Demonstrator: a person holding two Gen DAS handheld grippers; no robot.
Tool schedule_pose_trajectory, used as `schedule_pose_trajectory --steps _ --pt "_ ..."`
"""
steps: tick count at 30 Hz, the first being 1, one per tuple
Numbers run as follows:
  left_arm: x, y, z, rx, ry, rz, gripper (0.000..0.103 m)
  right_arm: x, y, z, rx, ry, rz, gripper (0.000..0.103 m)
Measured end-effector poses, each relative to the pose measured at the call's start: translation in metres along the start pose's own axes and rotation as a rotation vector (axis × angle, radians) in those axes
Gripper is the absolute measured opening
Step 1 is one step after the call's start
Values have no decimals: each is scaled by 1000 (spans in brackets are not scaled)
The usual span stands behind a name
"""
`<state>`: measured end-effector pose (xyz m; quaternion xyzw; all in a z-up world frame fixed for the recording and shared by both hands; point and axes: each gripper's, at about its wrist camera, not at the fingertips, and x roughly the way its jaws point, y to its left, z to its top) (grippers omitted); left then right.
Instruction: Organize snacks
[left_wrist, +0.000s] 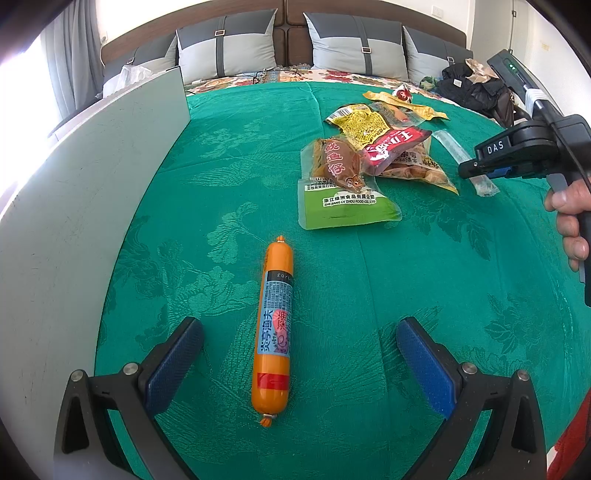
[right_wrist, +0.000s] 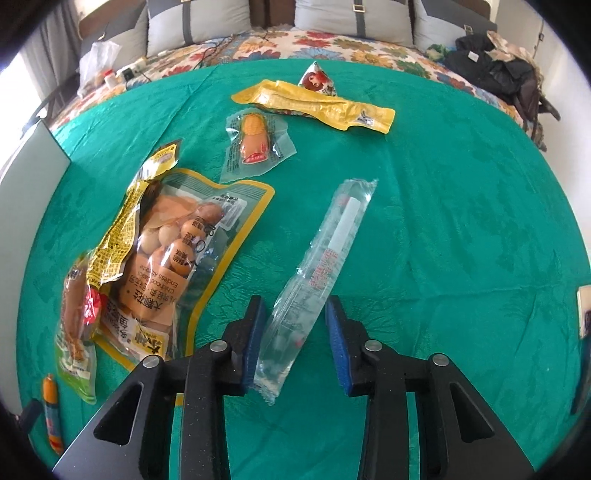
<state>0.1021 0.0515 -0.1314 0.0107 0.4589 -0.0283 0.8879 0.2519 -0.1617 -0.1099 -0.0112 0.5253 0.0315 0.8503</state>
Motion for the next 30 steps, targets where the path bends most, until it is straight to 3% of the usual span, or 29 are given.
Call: schedule_pose_trajectory --steps 8,14,19,22,23,24,27,30 --pt "0 0 0 0 -1 1 103 -15 -23 -32 -24 -28 45 20" --pt "0 0 1 2 7 -4 103 -34 -43 -70 29 -24 148 20" --pt "-1 -2 6 86 135 -67 102 -54 -59 -109 108 -11 286 20" --pt "-10 -7 6 139 144 -82 75 -60 -69 -132 192 -7 401 20" --pt "-14 -9 6 145 142 -79 52 -60 -72 -139 229 -2 442 20" --pt "-17 -10 7 146 141 -80 21 -60 -76 -145 264 4 478 20" --pt "-20 -6 5 107 134 -104 15 -60 -83 -157 340 19 571 20" --pt "-30 10 -2 -39 100 -218 15 -60 -97 -165 446 17 689 20"
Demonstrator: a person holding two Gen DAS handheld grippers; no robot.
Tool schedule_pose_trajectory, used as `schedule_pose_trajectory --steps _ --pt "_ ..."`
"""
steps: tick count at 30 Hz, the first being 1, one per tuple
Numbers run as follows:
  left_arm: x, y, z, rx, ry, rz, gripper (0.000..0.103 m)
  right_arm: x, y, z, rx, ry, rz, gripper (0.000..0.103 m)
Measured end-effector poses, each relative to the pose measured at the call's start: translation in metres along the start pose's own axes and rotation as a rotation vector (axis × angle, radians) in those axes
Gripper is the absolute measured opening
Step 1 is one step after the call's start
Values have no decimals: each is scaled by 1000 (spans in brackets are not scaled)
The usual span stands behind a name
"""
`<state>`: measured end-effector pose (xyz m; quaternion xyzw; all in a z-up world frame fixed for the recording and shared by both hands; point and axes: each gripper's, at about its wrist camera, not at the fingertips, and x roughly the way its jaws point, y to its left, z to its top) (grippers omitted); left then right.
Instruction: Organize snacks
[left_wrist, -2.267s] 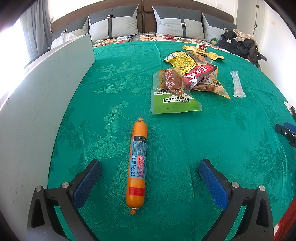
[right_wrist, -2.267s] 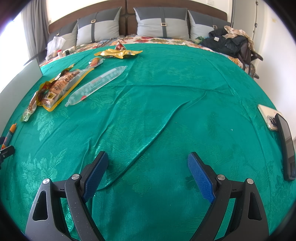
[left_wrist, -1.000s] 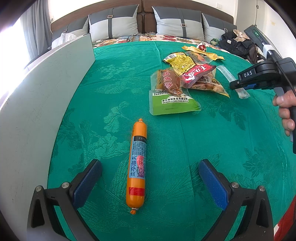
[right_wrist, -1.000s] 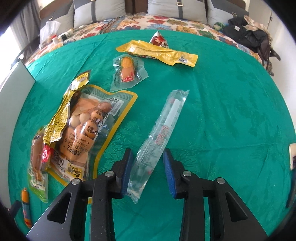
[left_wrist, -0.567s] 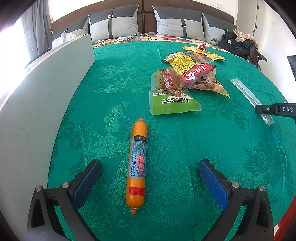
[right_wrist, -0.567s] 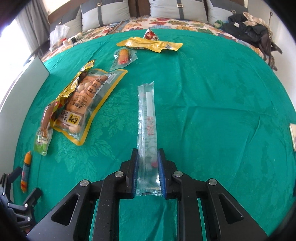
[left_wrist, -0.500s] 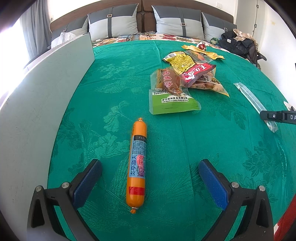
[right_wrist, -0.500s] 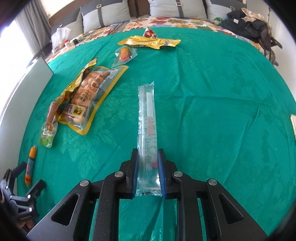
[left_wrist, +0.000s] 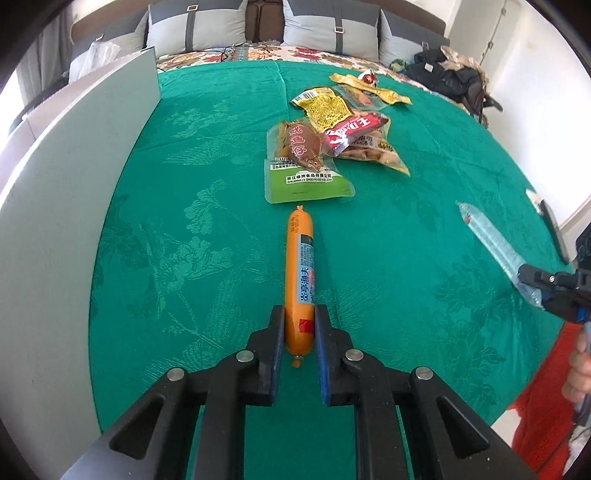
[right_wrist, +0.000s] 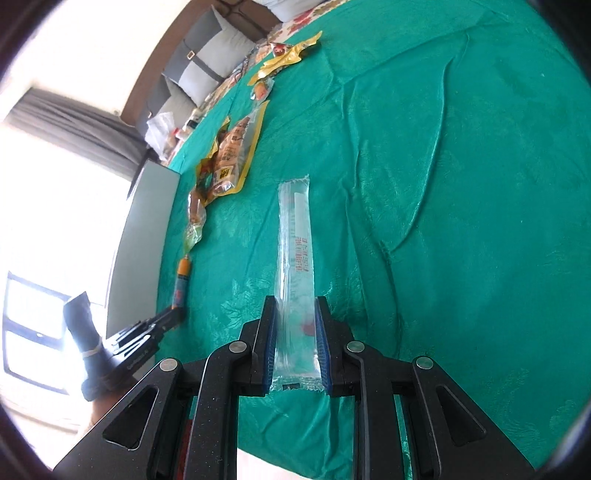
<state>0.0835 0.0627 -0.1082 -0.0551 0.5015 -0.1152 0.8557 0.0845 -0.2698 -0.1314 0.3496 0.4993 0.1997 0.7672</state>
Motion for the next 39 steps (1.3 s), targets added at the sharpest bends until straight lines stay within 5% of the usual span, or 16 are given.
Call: schedule_pose_trajectory --steps 7,14,20,24,28,32,36,37,39 --pt "-35 6 -8 -102 -103 -127 15 1 4 -5 39 -13 60 20" --pt "-70 3 -2 -125 -169 -209 15 8 49 -8 -45 -13 130 20" --pt "-131 40 5 -217 -286 -260 15 19 121 -7 -152 20 195 20" --pt "-172 89 6 -286 -355 -202 15 45 205 -14 -287 82 269 20" --pt "-195 149 4 -339 -379 -64 15 84 287 -34 -397 157 323 20" --pt "-195 201 -2 -376 -349 77 15 134 347 -59 -493 191 286 20" --pt "-172 234 -12 -395 -246 181 16 184 367 -82 -552 217 185 24" --pt "-166 241 -18 -412 -215 219 19 193 364 -89 -565 229 147 26" --pt "-159 252 -29 -454 -183 260 54 204 357 -100 -582 263 115 46"
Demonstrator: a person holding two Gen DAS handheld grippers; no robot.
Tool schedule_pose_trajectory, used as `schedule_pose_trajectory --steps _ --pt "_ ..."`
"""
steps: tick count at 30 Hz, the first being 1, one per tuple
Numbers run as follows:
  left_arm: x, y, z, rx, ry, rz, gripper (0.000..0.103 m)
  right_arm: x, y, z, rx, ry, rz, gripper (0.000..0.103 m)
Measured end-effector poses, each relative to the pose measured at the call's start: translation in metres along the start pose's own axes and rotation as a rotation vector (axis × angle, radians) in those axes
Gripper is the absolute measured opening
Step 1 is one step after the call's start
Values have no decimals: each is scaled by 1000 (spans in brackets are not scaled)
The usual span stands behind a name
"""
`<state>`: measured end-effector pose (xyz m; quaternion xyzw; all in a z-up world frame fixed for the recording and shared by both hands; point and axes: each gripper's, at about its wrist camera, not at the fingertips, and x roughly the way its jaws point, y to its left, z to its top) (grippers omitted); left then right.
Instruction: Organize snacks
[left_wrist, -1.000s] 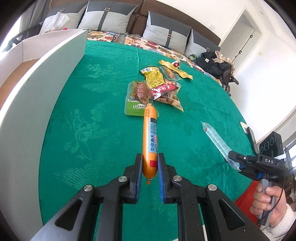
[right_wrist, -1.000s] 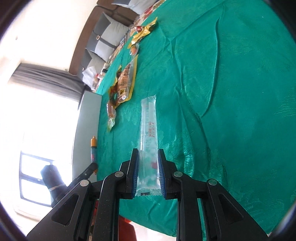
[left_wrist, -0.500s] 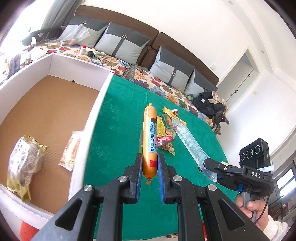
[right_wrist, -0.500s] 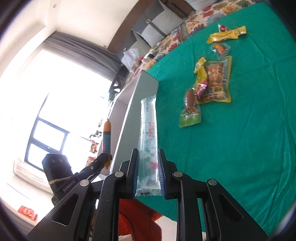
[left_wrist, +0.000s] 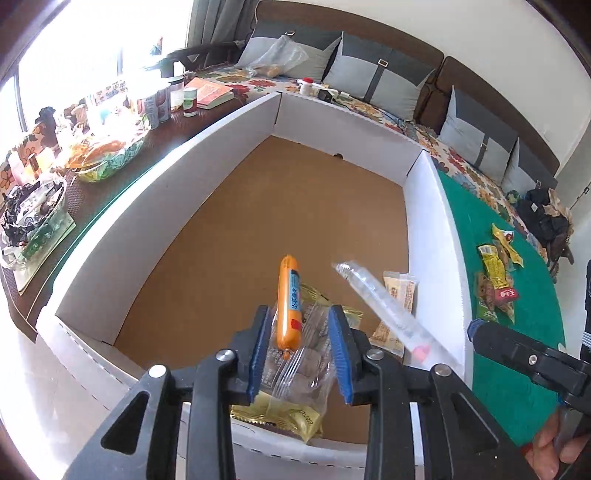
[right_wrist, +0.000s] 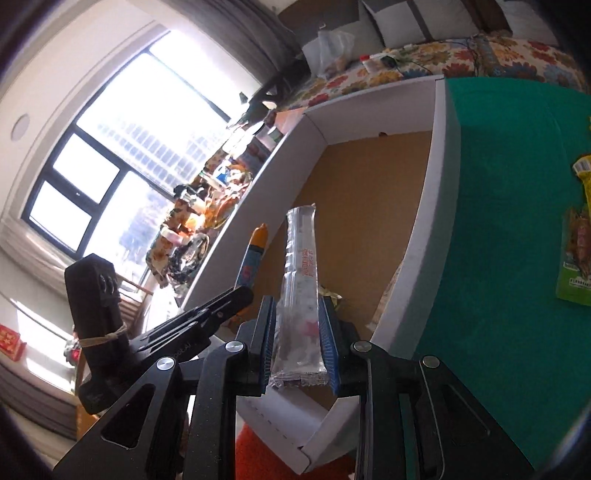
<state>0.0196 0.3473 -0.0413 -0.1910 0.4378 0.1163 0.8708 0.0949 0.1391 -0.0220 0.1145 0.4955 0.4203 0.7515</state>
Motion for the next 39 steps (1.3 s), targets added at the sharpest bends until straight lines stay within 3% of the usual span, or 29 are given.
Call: schedule_pose_trajectory --steps 2,3,7,10,13,15,18,21,24,26,28,31,39 --pt "-7 9 -8 -40 -38 6 77 -10 -6 -11 7 -6 26 48" --pt "-12 9 -12 -54 -69 0 81 -19 -11 -13 2 -21 26 51" --pt "-28 -12 -20 -68 -111 -62 81 -68 -38 -18 -76 -132 -47 70" --pt "-40 -58 -22 -7 -128 -141 82 -98 -80 -35 -159 -184 -224 75" --pt "-48 -120 -29 106 -130 -220 89 -114 -145 -62 -240 -155 -510 76" --pt "-45 -164 -38 189 -108 -268 97 -132 -191 -81 -243 -129 -657 75" --pt "-20 -224 -60 288 -38 -323 100 -174 -249 -106 -159 -160 -779 75" --pt "23 -270 -88 352 42 -309 100 -215 -292 -125 -42 -217 -863 75" --pt "70 -297 -108 397 98 -238 100 -239 -315 -138 50 -270 -913 75" --pt "95 -305 -115 420 108 -182 99 -252 -318 -144 110 -296 -894 75" --pt "111 -312 -117 443 99 -146 99 -256 -318 -140 112 -315 -914 76" --pt "123 -317 -116 494 58 -69 100 -249 -323 -134 73 -266 -951 76" --pt "128 -316 -116 483 19 -71 103 -255 -340 -134 161 -266 -887 88"
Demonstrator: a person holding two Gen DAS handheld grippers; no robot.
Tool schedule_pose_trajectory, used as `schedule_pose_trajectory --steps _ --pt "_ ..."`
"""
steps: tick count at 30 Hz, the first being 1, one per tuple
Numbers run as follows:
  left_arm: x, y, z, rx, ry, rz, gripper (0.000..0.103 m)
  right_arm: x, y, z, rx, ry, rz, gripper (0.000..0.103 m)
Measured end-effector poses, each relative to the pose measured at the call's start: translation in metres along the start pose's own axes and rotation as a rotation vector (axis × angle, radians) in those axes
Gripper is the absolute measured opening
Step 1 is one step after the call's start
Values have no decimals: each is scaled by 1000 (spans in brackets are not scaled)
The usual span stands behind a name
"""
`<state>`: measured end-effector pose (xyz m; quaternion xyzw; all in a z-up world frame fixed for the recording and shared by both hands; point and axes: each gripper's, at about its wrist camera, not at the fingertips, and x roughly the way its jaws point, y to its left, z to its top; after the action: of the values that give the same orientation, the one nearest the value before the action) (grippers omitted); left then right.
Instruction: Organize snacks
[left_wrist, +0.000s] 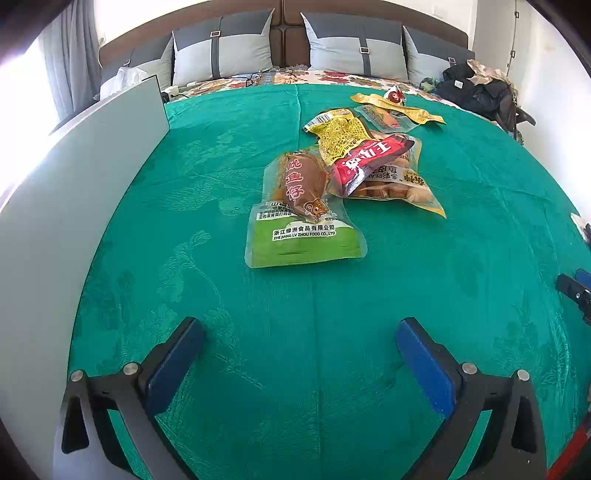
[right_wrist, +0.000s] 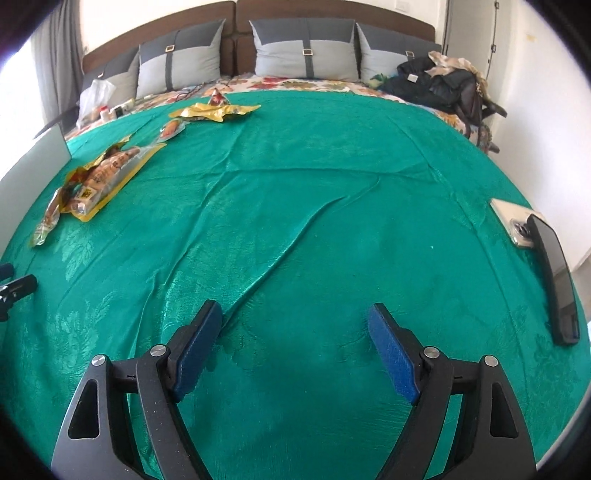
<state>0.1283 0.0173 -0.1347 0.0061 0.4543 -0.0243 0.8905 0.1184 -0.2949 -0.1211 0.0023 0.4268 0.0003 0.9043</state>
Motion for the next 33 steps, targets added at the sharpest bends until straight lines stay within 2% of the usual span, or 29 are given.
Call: schedule_pose_trajectory --steps 7,11,15,33 --pt "0 0 -1 1 -1 -1 103 0 2 -2 -5 4 -4 90" --pt "0 0 -1 1 -1 0 103 4 4 3 -16 24 7 97" --pt "0 0 -1 1 -2 0 103 13 5 15 -26 59 19 97" --pt "0 0 -2 1 -3 0 103 15 5 17 -32 41 27 98"
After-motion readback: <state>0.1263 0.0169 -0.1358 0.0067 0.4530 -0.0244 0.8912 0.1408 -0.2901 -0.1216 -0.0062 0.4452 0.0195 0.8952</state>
